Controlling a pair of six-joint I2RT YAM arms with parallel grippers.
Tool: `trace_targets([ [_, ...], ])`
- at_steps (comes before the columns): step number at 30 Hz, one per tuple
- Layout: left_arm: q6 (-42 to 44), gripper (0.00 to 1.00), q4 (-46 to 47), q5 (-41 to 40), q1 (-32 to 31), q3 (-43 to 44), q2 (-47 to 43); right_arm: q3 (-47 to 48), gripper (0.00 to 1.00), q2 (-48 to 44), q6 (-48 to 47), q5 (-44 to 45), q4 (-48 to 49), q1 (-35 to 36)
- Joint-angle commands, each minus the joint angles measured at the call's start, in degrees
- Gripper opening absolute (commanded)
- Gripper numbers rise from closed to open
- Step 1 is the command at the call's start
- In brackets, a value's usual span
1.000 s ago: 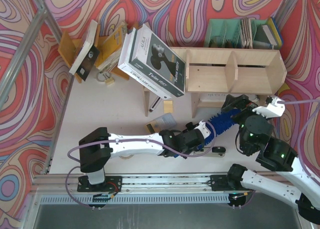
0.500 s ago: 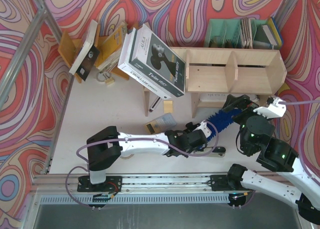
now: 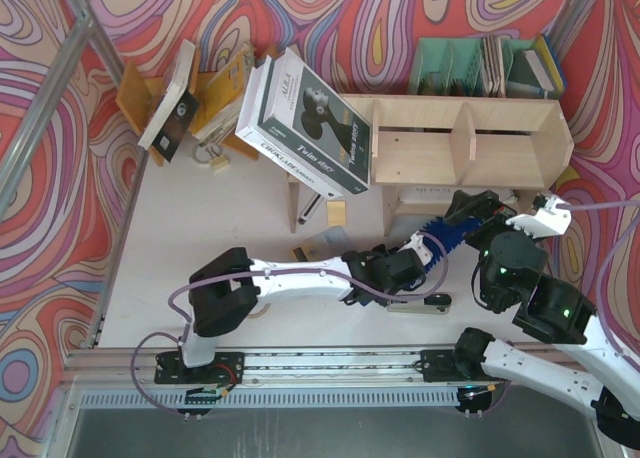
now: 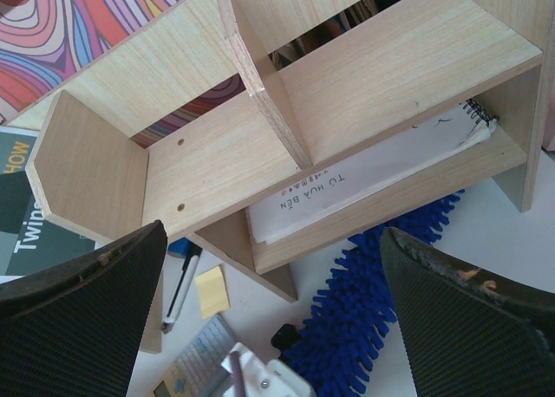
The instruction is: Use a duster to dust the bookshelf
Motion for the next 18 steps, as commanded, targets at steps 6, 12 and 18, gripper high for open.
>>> trace_targets([
  [6,0.4,0.00,-1.2,0.5,-0.1,2.3,1.8,-0.8,0.99,-0.6,0.8,1.0,-1.1,-0.2],
  [12,1.0,0.00,1.0,-1.8,-0.1,1.7,-3.8,-1.0,0.99,-0.6,0.8,0.8,-0.9,-0.3],
  [18,1.1,0.00,4.8,-1.5,0.0,-0.3,-7.9,-1.1,0.99,-0.2,0.9,0.3,-0.6,-0.2],
])
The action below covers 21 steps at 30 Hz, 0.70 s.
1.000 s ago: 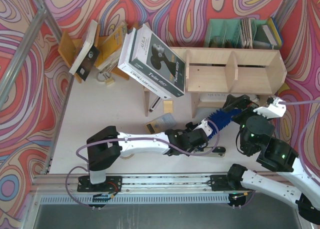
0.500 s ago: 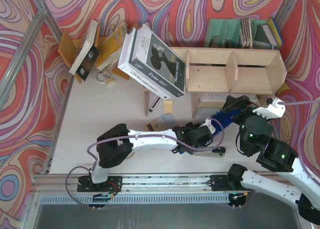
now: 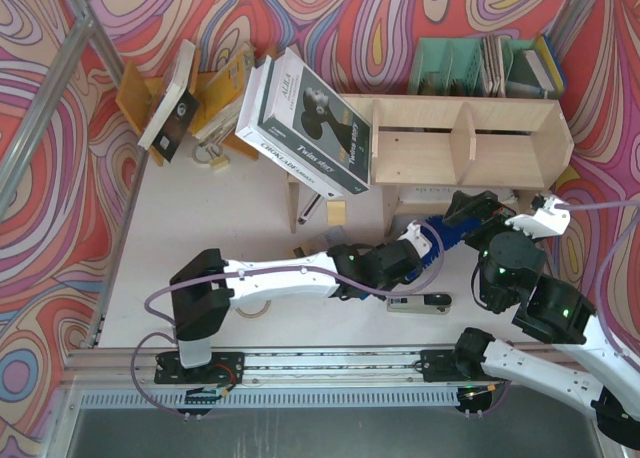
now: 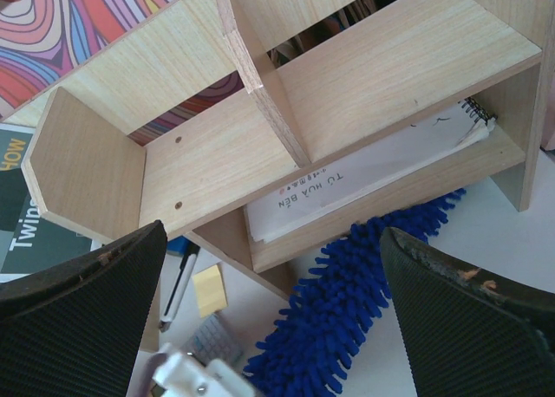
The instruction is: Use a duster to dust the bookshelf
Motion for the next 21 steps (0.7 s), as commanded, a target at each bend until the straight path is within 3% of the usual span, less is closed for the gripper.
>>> trace_targets([
  [1,0.9,0.00,6.5,-0.9,0.0,-0.7,-3.9,-0.8,0.99,0.0,0.9,0.4,-0.3,-0.2],
  [11,-0.3,0.00,-0.6,0.7,-0.1,4.0,5.6,-1.3,0.99,-0.4,1.1,0.3,-0.3,-0.2],
  [21,0.9,0.00,-0.2,-1.3,-1.1,3.5,0.1,-1.1,0.99,-0.2,0.7,0.6,-0.1,-0.2],
])
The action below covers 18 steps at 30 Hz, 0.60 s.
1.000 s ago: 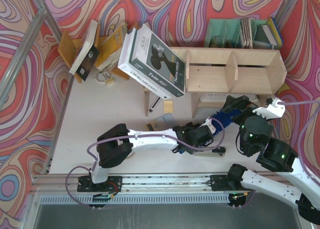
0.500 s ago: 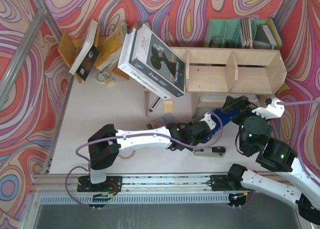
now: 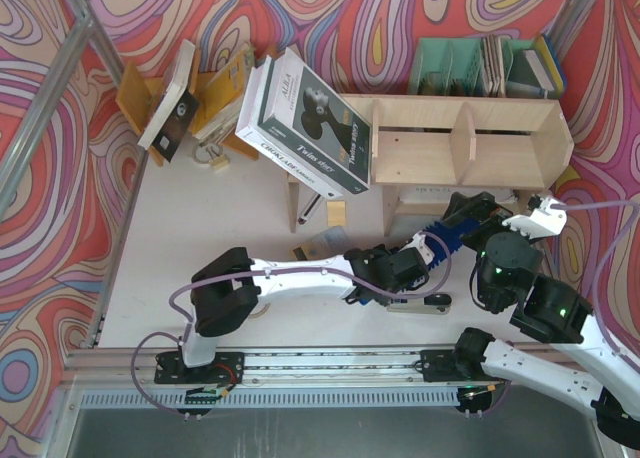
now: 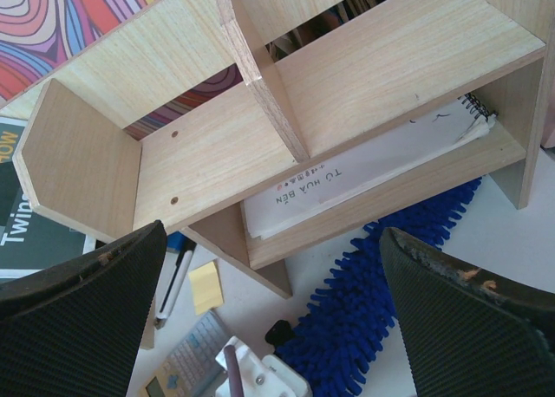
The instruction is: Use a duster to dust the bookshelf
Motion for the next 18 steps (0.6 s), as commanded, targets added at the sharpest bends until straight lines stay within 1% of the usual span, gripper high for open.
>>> trace_targets([
  [1,1.9,0.00,1.6,-2.4,-1.7,1.2,-6.4,-0.2,0.99,-0.1,0.6,0.8,-0.1,-0.2],
  [6,3.4,0.00,3.0,-2.7,-4.4,-2.0,-11.2,0.0,0.99,-0.1,0.2,1.1,0.0,-0.2],
  [10,3.3,0.00,4.9,-1.2,-5.3,-5.6,-15.0,0.0,0.99,-0.1,0.0,1.1,0.2,-0.2],
  [14,3.2,0.00,3.7,0.4,-5.3,-6.8,-14.2,0.0,0.99,0.1,-0.5,1.0,1.1,-0.2],
  [18,5.2,0.00,0.3,1.1,-5.3,-8.0,-13.1,1.0,0.99,0.5,-1.0,0.9,0.8,-0.2],
])
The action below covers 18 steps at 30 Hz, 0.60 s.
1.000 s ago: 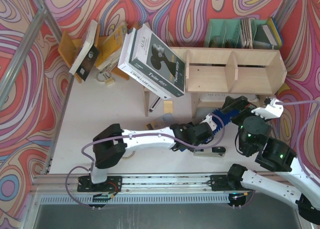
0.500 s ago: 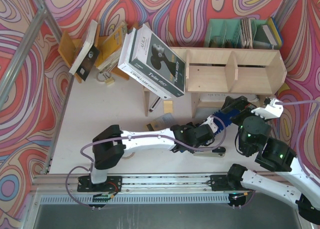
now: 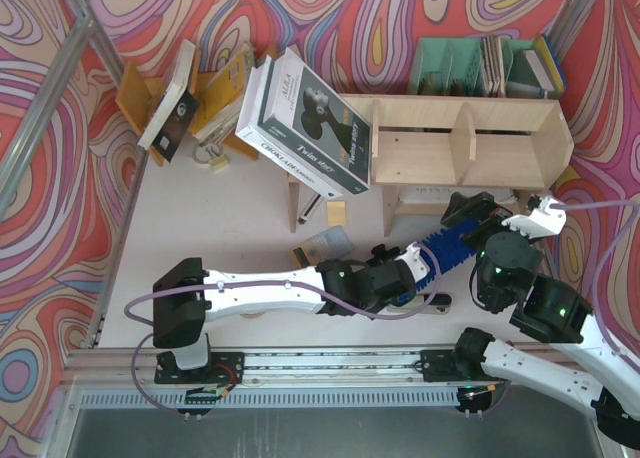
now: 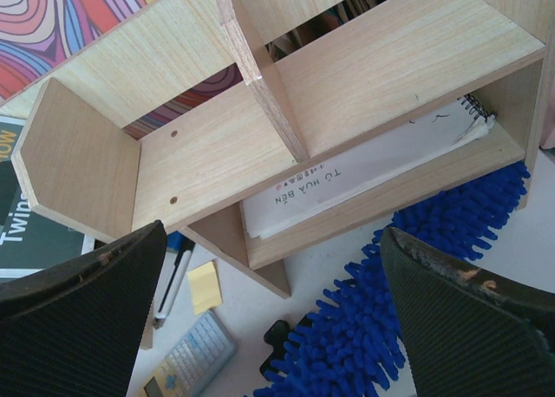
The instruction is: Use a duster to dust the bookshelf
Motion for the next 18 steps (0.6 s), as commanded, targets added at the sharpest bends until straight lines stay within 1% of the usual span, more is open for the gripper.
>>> trace_targets([
  [1,3.4,0.00,2.3,2.2,-0.4,-1.8,0.3,1.1,0.99,0.5,-1.0,0.9,0.8,-0.2],
  [4,2.2,0.00,2.2,4.0,-0.4,-2.8,0.6,1.2,0.99,0.4,-1.1,1.2,0.9,-0.2],
  [7,-0.4,0.00,2.2,3.0,-0.4,-3.4,1.2,0.9,0.99,0.4,-0.5,0.9,0.9,-0.2],
  [11,-3.6,0.00,2.0,-0.9,-0.4,-4.7,0.0,0.8,0.99,0.8,-0.2,0.6,0.8,-0.2],
  [14,-6.8,0.00,2.3,-4.4,-0.4,-6.4,-2.6,1.0,0.99,1.2,-0.1,0.4,0.7,-0.2],
  [18,-13.1,0.00,2.3,-9.2,-0.5,-9.2,-6.4,1.5,0.99,1.6,-0.2,0.4,0.8,-0.2],
])
